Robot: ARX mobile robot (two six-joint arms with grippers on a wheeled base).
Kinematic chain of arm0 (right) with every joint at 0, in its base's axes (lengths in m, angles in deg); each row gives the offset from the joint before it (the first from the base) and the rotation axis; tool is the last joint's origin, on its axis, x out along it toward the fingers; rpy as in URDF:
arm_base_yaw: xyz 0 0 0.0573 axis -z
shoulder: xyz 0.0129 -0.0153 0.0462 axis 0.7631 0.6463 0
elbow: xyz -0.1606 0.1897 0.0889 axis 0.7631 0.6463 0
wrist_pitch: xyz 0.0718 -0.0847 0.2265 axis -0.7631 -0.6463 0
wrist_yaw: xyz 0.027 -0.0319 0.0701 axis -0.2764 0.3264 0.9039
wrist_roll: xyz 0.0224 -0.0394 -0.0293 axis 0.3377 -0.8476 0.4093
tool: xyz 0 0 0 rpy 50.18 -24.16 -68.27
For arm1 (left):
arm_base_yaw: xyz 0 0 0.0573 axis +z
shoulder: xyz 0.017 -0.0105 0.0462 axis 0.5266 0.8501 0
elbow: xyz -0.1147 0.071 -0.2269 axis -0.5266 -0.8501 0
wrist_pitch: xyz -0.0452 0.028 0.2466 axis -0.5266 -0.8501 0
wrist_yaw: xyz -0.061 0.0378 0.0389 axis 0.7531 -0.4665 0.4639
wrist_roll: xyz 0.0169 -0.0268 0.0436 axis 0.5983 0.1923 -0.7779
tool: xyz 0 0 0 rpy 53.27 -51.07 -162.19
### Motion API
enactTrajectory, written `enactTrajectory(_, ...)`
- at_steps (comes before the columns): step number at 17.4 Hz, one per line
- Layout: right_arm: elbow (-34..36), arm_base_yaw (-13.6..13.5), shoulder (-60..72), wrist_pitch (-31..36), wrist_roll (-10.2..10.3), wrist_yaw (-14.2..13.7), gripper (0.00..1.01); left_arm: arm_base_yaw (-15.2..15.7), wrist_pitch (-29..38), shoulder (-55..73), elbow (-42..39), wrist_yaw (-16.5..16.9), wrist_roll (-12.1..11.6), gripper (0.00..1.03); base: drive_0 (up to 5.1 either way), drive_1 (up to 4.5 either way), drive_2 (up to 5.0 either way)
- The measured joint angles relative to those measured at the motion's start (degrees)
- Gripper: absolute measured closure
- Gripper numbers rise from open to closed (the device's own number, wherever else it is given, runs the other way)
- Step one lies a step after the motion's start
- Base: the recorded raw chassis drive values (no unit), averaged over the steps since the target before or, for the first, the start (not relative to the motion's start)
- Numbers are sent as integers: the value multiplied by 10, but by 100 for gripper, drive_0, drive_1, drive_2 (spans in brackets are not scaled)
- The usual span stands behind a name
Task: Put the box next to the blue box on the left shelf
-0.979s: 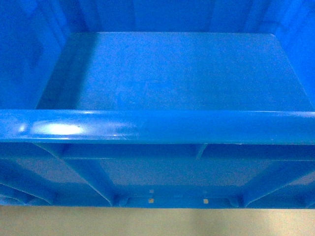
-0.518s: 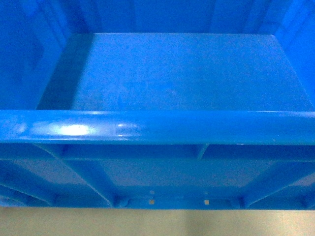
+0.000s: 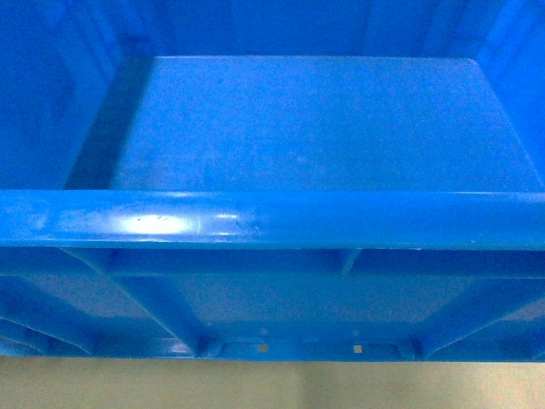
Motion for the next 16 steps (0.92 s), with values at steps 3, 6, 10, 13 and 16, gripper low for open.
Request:
enactTrajectory(3,0,0,0,2,0,0,91,0,3,0,0,0,0,94,-504,241,241)
enactTrajectory(6,0,0,0,0,0,0,91,0,1,0,0,0,-1,94,-499,246,246)
enactTrajectory(10,0,0,0,1,0,0,91,0,0,0,0,0,0,94,-504,241,241)
enactTrajectory(13,0,0,0,0,0,0,91,0,0,0,0,0,0,94,-507,194,266)
enactTrajectory(16,0,0,0,-1,0,0,92,0,-2,0,0,0,0,94,-473,136,361)
